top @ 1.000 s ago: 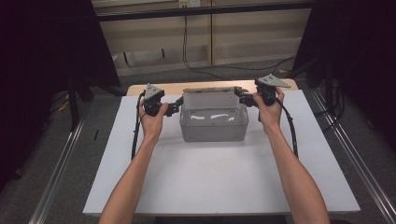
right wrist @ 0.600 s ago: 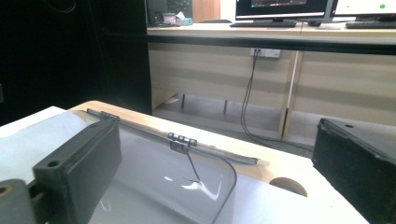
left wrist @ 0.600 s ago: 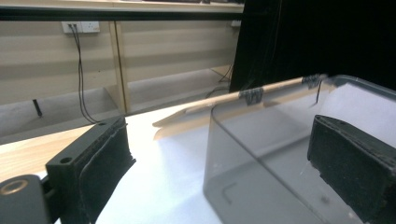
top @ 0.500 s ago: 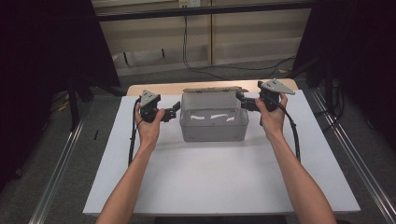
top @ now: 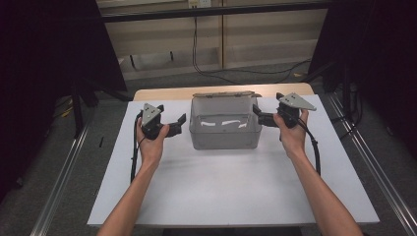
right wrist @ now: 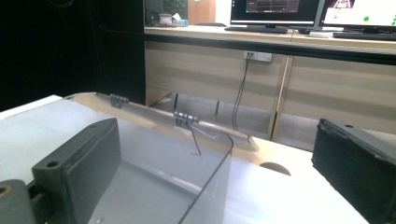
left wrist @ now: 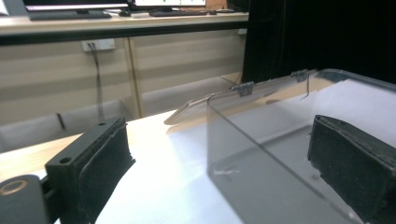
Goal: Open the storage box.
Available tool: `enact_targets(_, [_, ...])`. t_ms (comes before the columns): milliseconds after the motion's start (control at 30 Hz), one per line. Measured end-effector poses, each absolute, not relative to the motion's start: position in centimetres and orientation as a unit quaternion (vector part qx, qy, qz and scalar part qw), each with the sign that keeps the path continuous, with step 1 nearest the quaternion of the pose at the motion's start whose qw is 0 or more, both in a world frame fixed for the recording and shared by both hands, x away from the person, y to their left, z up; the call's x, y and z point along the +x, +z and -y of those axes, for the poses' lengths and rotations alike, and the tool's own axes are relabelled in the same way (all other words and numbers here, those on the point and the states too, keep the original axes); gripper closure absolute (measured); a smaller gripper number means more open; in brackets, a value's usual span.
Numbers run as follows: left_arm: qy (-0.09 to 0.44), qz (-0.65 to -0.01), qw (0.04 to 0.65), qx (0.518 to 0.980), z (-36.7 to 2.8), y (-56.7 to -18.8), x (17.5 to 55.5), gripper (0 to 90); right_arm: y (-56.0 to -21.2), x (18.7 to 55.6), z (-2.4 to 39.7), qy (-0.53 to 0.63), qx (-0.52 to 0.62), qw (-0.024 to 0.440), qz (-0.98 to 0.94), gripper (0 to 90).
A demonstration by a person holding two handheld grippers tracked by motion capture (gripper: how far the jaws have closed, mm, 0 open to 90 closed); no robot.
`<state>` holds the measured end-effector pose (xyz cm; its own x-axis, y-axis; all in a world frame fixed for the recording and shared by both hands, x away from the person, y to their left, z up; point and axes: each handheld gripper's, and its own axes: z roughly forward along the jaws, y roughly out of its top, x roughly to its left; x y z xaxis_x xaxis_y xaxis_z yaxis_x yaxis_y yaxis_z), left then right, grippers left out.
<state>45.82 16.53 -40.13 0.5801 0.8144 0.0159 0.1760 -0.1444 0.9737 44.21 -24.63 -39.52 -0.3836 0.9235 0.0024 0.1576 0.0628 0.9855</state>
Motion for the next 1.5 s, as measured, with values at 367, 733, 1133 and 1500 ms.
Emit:
enact_targets(367, [0.281,-0.363,0.562,0.688,-17.6,-40.6,43.2,3.9,-39.7,41.8,25.1,0.538,0.424,0.363,-0.631,1.3])
enact_targets(733, [0.276,-0.377,0.567,0.679,-18.8,-41.0,41.0,2.8,-40.0,39.4,25.2,0.538,0.419,0.362,-0.635,1.2])
enact_targets(1133, [0.273,-0.385,0.574,0.669,-19.8,-41.1,38.5,2.8,-39.8,37.0,25.8,0.548,0.421,0.367,-0.622,0.5])
enact_targets(1500, [0.297,-0.411,0.567,0.649,-21.6,-41.5,36.3,2.8,-39.8,34.9,26.9,0.552,0.422,0.373,-0.615,0.2])
